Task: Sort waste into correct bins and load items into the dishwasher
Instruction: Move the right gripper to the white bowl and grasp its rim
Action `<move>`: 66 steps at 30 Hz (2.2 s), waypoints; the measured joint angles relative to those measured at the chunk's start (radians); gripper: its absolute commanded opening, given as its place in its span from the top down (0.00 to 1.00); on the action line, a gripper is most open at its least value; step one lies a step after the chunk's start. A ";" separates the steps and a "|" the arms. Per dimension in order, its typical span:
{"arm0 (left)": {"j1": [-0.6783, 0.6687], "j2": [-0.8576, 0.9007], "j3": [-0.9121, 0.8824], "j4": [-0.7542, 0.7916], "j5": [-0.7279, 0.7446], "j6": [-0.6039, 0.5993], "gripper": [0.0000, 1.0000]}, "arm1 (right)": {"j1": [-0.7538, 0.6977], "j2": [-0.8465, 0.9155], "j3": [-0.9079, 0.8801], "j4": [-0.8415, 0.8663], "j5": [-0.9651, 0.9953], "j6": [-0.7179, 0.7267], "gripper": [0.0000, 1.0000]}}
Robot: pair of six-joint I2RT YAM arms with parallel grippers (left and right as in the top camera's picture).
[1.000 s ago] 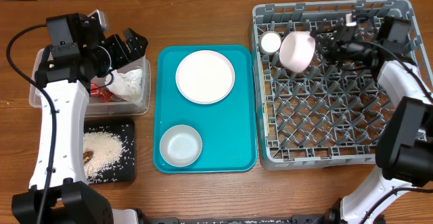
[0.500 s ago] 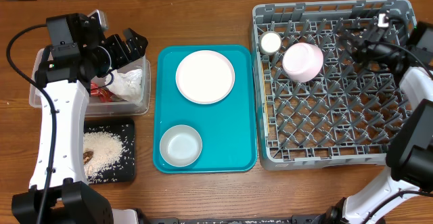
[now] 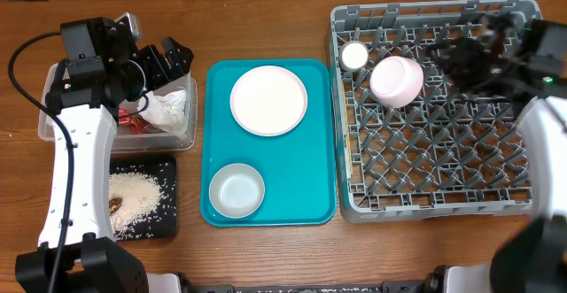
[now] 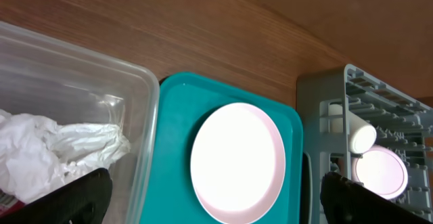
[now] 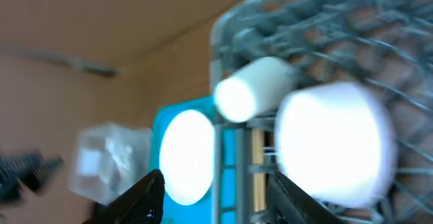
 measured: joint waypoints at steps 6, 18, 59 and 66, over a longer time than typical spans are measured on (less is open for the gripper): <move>0.000 0.000 0.000 0.000 0.000 0.000 0.00 | 0.370 -0.101 0.002 -0.065 0.232 -0.058 0.49; 0.000 0.000 0.000 0.000 0.000 0.000 0.00 | 0.951 0.104 0.002 -0.109 0.396 -0.058 0.44; 0.000 0.000 0.000 0.000 0.000 0.000 0.00 | 1.256 0.362 0.001 0.106 0.516 -0.066 0.44; 0.000 0.000 0.000 0.000 0.000 0.000 0.00 | 1.272 0.434 0.001 0.105 0.584 -0.081 0.46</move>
